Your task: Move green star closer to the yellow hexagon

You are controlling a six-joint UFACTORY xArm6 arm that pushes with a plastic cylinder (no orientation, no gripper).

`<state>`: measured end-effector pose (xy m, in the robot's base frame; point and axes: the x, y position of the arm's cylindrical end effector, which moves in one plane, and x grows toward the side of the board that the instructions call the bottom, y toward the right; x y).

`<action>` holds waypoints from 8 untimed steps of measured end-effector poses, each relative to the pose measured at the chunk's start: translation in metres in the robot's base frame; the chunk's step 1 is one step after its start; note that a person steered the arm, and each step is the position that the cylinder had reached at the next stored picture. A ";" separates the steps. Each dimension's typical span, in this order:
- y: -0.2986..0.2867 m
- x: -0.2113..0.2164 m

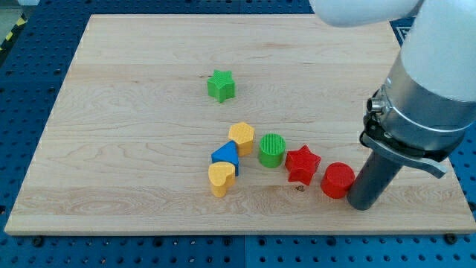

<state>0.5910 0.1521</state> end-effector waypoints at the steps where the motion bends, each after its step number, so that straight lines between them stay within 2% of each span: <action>1: -0.005 0.000; 3: -0.010 -0.003; 4: -0.008 0.026; 8: -0.020 0.028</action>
<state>0.6189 0.1323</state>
